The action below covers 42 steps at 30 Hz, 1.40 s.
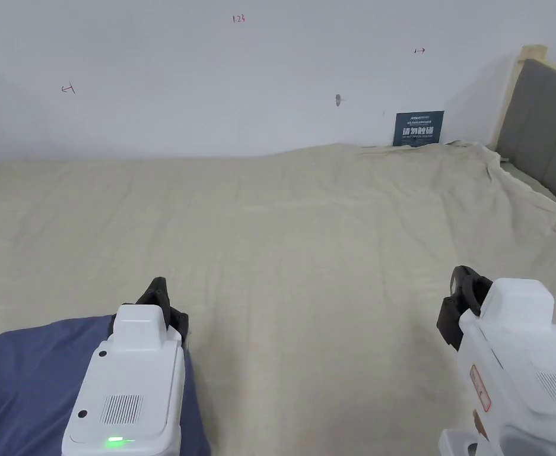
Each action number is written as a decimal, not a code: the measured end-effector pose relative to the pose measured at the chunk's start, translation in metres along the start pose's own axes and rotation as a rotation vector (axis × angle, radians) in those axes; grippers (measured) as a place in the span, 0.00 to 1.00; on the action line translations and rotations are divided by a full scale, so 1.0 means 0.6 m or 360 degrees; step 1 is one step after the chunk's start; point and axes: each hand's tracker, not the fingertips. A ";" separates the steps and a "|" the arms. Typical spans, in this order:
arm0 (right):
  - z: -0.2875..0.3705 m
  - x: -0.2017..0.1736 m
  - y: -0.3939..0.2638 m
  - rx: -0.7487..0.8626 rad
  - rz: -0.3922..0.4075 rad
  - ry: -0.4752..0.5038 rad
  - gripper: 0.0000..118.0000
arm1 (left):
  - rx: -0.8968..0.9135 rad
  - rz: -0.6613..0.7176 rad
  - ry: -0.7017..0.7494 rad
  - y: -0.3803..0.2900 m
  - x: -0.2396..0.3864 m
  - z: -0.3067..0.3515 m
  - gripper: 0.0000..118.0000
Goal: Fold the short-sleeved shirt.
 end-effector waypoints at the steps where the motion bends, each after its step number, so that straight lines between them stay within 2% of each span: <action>1: 0.000 0.000 0.001 0.0000 0.0009 0.0003 0.00 | -0.0001 0.0018 -0.0001 0.000 -0.001 0.000 0.00; 32: 0.002 -0.017 0.009 0.0027 0.0081 0.0038 0.00 | 0.0009 0.0115 0.0027 0.012 -0.035 -0.005 0.00; 36: 0.001 -0.034 0.015 0.0045 0.0104 0.0067 0.00 | 0.0013 0.0134 0.0063 0.014 -0.052 -0.003 0.00; 42: -0.016 -0.094 0.028 0.0078 0.0118 0.0208 0.00 | 0.0037 0.0133 0.0202 0.022 -0.113 0.017 0.00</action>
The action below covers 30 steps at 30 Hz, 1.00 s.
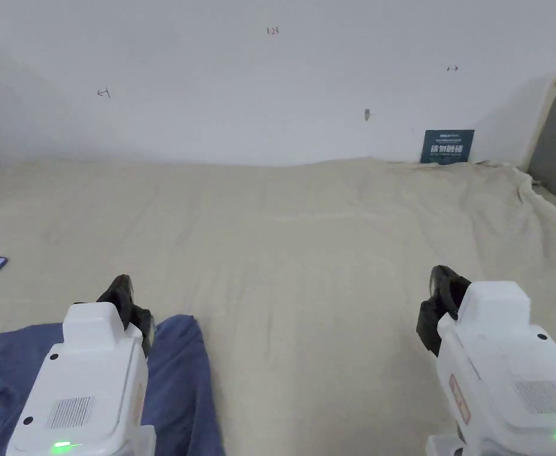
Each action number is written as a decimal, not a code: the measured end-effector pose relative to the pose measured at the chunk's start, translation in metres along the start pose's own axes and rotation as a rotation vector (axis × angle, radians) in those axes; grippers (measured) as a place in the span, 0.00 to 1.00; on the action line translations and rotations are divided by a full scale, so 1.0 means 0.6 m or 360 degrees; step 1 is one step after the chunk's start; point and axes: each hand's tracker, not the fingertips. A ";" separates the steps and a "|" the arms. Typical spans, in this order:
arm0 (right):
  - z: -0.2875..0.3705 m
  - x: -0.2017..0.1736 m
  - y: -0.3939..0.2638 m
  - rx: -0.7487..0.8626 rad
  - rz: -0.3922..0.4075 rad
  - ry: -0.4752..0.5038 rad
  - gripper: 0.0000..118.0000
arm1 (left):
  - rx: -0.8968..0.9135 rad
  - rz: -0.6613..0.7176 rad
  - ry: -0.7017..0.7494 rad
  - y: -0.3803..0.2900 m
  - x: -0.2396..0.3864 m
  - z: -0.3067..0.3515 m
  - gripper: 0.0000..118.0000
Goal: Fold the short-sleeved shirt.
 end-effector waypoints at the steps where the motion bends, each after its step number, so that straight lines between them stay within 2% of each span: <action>1: -0.006 -0.015 0.002 0.0008 -0.0004 0.0040 0.00 | -0.0003 -0.0001 0.0018 0.002 -0.017 0.002 0.00; 11: -0.048 -0.177 0.009 0.0020 0.0009 0.0407 0.00 | 0.0011 -0.0011 0.0401 0.014 -0.194 0.050 0.00; 20: -0.059 -0.295 -0.006 -0.0020 0.0026 0.0658 0.00 | -0.0043 -0.0073 0.0683 0.002 -0.313 0.129 0.00; 25: -0.053 -0.326 -0.014 -0.0034 0.0050 0.0733 0.00 | -0.0064 -0.0053 0.0761 -0.005 -0.348 0.152 0.00; 30: -0.055 -0.320 -0.022 -0.0053 0.0067 0.0732 0.00 | -0.0162 -0.0039 0.0738 -0.013 -0.354 0.144 0.00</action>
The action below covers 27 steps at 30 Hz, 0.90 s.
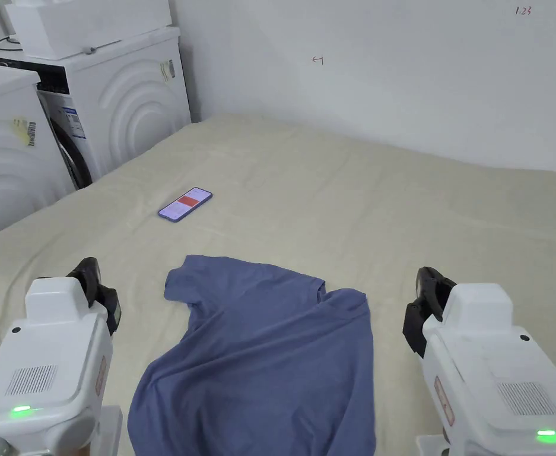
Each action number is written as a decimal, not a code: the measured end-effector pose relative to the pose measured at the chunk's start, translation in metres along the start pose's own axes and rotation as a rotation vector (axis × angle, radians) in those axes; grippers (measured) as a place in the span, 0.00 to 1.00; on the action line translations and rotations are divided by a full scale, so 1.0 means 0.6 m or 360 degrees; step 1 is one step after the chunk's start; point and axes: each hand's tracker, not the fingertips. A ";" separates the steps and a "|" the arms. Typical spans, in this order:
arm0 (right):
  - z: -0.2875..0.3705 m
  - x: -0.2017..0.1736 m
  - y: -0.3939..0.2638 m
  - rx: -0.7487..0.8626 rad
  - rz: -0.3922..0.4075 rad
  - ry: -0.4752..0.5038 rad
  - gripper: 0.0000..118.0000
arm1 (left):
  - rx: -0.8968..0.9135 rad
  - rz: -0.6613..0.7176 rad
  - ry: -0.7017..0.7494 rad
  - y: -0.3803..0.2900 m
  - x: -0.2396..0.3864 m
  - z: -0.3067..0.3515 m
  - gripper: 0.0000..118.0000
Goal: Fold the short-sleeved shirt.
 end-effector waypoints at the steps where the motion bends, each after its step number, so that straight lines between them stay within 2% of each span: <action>1: 0.001 0.005 -0.002 -0.0004 -0.0005 -0.0007 0.00 | -0.0058 0.0010 -0.0027 -0.001 0.004 -0.007 0.02; 3: 0.002 0.014 -0.003 -0.0015 -0.0005 -0.0036 0.00 | -0.0105 0.0019 -0.0069 -0.007 0.017 -0.022 0.04; 5: 0.006 0.028 -0.005 -0.0020 0.0004 -0.0064 0.00 | -0.0143 0.0024 -0.0116 -0.011 0.036 -0.035 0.13; 6: 0.008 0.033 -0.005 -0.0021 0.0008 -0.0076 0.00 | -0.0172 0.0017 -0.0143 -0.013 0.046 -0.043 0.20; 8: 0.012 0.047 -0.006 -0.0028 0.0021 -0.0116 0.00 | -0.0303 -0.0020 -0.0208 -0.018 0.076 -0.069 0.51; 10: 0.014 0.061 -0.009 -0.0037 0.0020 -0.0151 0.00 | -0.0431 -0.0042 -0.0282 -0.028 0.103 -0.094 0.72; 12: 0.016 0.074 -0.013 -0.0050 0.0014 -0.0187 0.00 | -0.0559 -0.0010 -0.0380 -0.041 0.125 -0.118 0.75; 13: 0.016 0.081 -0.015 -0.0062 0.0015 -0.0211 0.00 | -0.0614 0.0024 -0.0426 -0.050 0.139 -0.131 0.83; 15: 0.018 0.094 -0.020 -0.0085 0.0011 -0.0250 0.00 | -0.0707 0.0017 -0.0493 -0.069 0.162 -0.150 0.92; 18: 0.021 0.113 -0.030 -0.0108 -0.0006 -0.0300 0.00 | -0.0845 -0.0051 -0.0556 -0.104 0.204 -0.178 0.98; 24: 0.038 0.149 -0.044 -0.0150 -0.0022 -0.0396 0.00 | -0.1268 -0.0149 -0.0633 -0.184 0.262 -0.237 0.97; 26: 0.044 0.163 -0.049 -0.0167 -0.0022 -0.0425 0.00 | -0.1385 -0.0207 -0.0648 -0.218 0.275 -0.255 0.94; 27: 0.047 0.168 -0.050 -0.0173 -0.0021 -0.0439 0.00 | -0.1418 -0.0250 -0.0634 -0.228 0.281 -0.258 0.88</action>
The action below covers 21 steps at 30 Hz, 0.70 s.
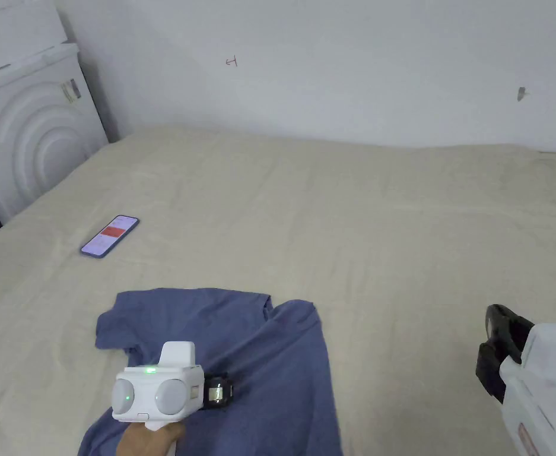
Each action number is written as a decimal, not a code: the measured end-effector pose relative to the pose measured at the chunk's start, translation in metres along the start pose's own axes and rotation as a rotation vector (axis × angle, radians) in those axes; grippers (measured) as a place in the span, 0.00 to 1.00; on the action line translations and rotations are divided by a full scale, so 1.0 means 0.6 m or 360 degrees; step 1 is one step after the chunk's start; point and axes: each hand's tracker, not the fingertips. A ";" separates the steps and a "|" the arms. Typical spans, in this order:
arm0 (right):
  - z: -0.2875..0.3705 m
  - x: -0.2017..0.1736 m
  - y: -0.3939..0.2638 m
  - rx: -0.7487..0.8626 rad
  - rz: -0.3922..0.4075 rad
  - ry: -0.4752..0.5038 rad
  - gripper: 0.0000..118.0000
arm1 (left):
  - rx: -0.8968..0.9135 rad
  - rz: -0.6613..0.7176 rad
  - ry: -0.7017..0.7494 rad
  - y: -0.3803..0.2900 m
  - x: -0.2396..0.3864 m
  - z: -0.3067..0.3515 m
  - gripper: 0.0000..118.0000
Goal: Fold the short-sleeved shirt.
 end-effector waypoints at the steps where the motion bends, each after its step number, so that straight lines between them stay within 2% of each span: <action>1: 0.002 0.007 -0.003 -0.0008 0.0002 -0.0012 0.00 | -0.0016 -0.0024 0.0026 -0.002 0.004 -0.012 0.79; 4: 0.007 0.025 -0.010 -0.0032 -0.0005 -0.0052 0.00 | -0.0099 -0.0055 0.0057 -0.006 0.017 -0.023 0.65; 6: 0.009 0.034 -0.017 -0.0048 -0.0011 -0.0070 0.00 | -0.0087 -0.0031 0.0025 -0.010 0.021 -0.020 0.52; 9: 0.011 0.044 -0.024 -0.0071 -0.0016 -0.0087 0.00 | -0.0092 -0.0036 -0.0023 -0.006 0.033 -0.008 0.06; 10: 0.011 0.046 -0.025 -0.0078 -0.0022 -0.0089 0.00 | -0.0090 -0.0095 -0.0001 -0.005 0.041 -0.008 0.00; 12: 0.013 0.049 -0.026 -0.0085 -0.0026 -0.0089 0.00 | -0.0108 -0.0235 0.0043 -0.004 0.049 -0.004 0.00; 15: 0.019 0.055 -0.024 -0.0081 -0.0034 -0.0099 0.00 | -0.0093 -0.0248 0.0040 0.000 0.047 0.013 0.00; 20: 0.031 0.071 -0.017 -0.0055 -0.0077 -0.0114 0.00 | 0.0170 0.0160 -0.0242 0.014 0.001 0.068 0.00; 21: 0.033 0.073 -0.017 -0.0051 -0.0081 -0.0115 0.00 | 0.0191 0.0189 -0.0276 0.016 -0.004 0.080 0.00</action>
